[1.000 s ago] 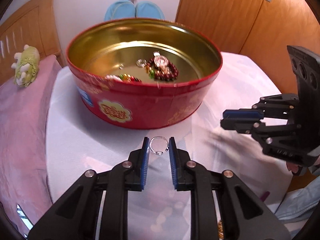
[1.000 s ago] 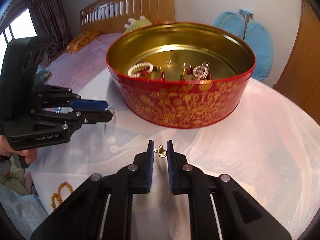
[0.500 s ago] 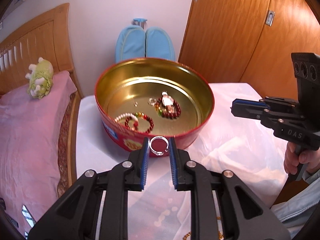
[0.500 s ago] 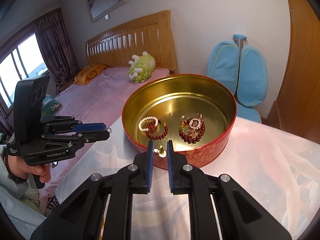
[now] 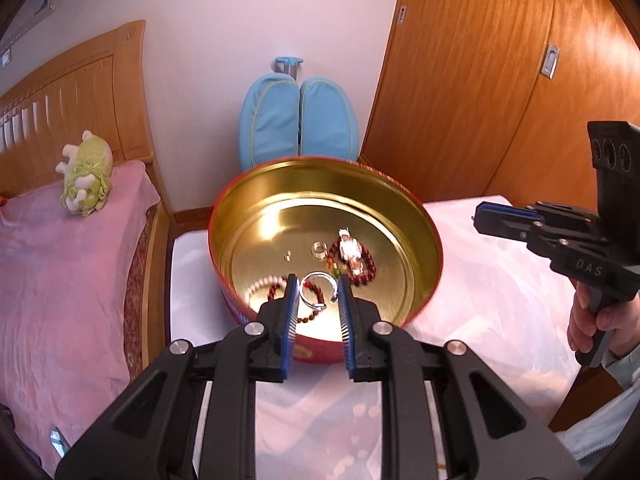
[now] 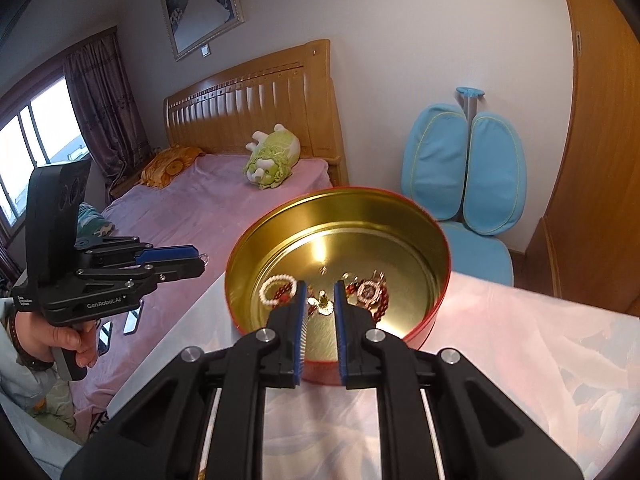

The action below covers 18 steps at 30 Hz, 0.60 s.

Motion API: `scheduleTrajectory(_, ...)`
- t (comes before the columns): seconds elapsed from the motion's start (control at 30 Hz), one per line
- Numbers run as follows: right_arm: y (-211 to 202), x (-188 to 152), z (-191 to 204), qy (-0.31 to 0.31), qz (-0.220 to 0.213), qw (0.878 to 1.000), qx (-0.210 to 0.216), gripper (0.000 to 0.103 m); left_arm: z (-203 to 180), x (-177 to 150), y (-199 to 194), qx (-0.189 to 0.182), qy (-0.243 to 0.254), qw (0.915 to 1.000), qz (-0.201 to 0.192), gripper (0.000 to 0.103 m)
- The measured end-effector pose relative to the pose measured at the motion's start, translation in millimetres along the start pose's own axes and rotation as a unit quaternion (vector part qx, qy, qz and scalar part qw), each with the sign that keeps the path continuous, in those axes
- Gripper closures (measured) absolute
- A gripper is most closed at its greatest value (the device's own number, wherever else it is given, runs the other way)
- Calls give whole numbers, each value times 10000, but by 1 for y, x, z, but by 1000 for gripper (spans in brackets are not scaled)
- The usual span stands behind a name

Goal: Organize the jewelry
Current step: 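Carry the ring and gold earring over the tin and lower them inside, then open both tools to drop the ring and earring into the tin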

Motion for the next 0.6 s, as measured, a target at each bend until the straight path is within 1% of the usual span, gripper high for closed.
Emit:
scheduleTrajectory(0.17,14,20,-11,43,12,10000,-64,89,7,24,12,-84,7,10000,-22,83)
scheduleTrajectory(0.3,33,41,-23,244,204,9994,108,89,18,45,34,-237,58,9996,166,83)
scheduleTrajectory(0.43,64,61,-33,256,761,9966,207,89,30,59,64,-236,265,9974,634,83)
scheduleTrajectory(0.5,78,67,-37,280,949,9949,202,89,34,64,77,-276,324,9953,870,83)
scheduleTrajectory(0.6,108,75,-50,600,1532,9855,413,89,37,70,99,-253,455,9915,1190,83)
Point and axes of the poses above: each gripper's, at about its wrist camera, not at the fingertips, and y roughly the way its jaws point, z to its left, x to its top, the point moved 1 cm from there along y, roughly the way its jaws point, and after that the axes turned 2 degrees about z, right-handed, at the moved point
